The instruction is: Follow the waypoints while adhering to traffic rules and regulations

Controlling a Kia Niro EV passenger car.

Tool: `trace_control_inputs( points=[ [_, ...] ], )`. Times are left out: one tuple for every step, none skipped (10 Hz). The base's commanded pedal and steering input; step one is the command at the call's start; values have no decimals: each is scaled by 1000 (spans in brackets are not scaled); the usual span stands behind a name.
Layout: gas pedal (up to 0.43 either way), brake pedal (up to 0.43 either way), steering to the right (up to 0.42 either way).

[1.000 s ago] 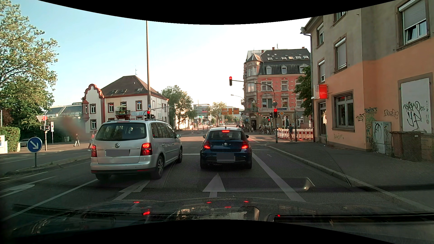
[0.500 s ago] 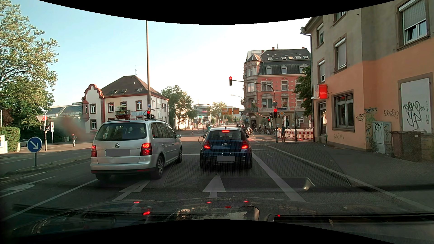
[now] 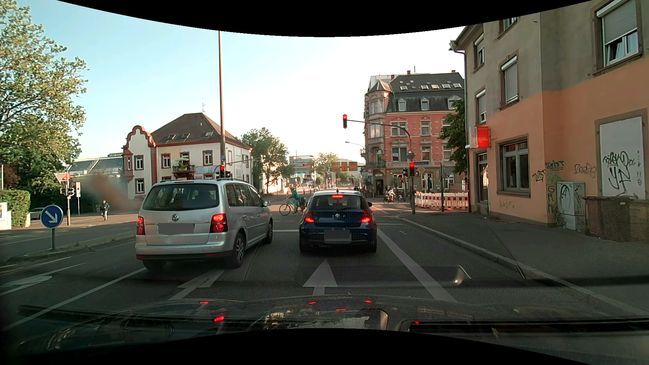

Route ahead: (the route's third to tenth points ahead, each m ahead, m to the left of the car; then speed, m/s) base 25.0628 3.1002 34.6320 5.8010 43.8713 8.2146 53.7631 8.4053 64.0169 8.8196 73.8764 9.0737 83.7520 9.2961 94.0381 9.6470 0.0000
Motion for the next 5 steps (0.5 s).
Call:
trace_control_inputs(
  points=[
    [0, 226, -17],
    [0, 232, -17],
    [0, 232, -17],
    [0, 232, -17],
    [0, 232, -17]
  ],
)
